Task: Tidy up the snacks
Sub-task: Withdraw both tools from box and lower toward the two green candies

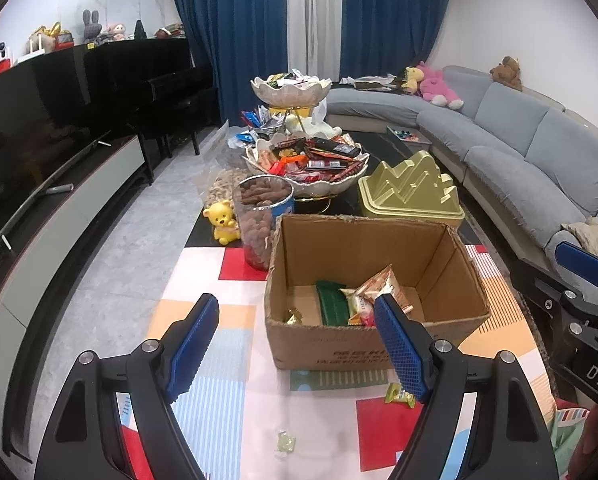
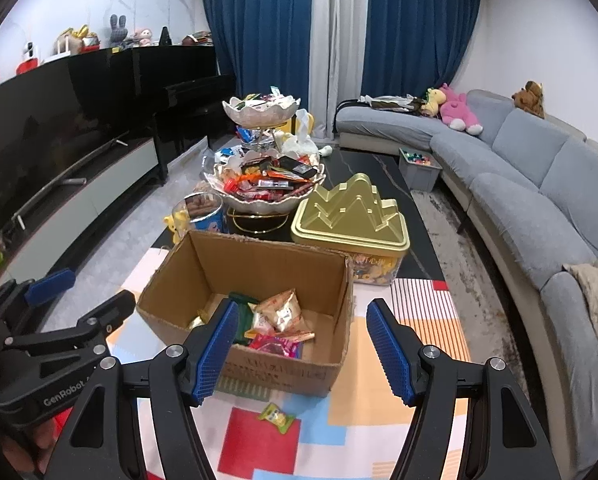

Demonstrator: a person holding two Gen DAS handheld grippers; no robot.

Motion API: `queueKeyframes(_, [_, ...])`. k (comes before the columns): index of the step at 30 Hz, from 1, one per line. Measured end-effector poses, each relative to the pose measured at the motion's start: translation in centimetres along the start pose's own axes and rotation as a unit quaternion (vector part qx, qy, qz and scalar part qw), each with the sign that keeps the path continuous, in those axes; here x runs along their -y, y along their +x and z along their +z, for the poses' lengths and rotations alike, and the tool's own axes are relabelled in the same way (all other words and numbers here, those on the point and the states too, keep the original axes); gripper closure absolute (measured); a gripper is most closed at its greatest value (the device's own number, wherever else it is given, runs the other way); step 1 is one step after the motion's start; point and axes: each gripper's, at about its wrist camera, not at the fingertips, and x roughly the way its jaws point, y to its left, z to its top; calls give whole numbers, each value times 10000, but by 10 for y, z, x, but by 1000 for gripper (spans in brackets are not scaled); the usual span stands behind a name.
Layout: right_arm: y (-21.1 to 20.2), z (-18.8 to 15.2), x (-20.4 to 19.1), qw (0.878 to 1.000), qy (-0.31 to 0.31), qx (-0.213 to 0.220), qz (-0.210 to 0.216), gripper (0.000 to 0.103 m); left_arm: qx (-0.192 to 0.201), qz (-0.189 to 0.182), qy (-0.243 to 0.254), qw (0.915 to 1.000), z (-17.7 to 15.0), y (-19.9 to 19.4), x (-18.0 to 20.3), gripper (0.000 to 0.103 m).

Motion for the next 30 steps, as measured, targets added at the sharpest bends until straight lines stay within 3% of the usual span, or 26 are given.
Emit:
queueKeyframes(9, [-7, -15, -6, 10000, -56, -32, 56, 36, -103, 38, -100, 9999, -18, -7, -7, 24])
queueKeyframes(11, [-8, -19, -7, 10000, -44, -14, 54, 26, -131, 41, -79, 9999, -23, -7, -7, 24])
queueKeyframes(13, [-10, -23, -7, 10000, -16, 20, 59, 23, -153, 31, -67, 9999, -28, -8, -7, 23])
queueKeyframes(16, [-11, -30, -8, 10000, -11, -3, 63, 23, -165, 37, -93, 9998, -35, -10, -9, 14])
queueKeyframes(30, [-5, -70, -13, 10000, -6, -2, 73, 23, -203, 166, -89, 9996, -73, -9, -11, 14])
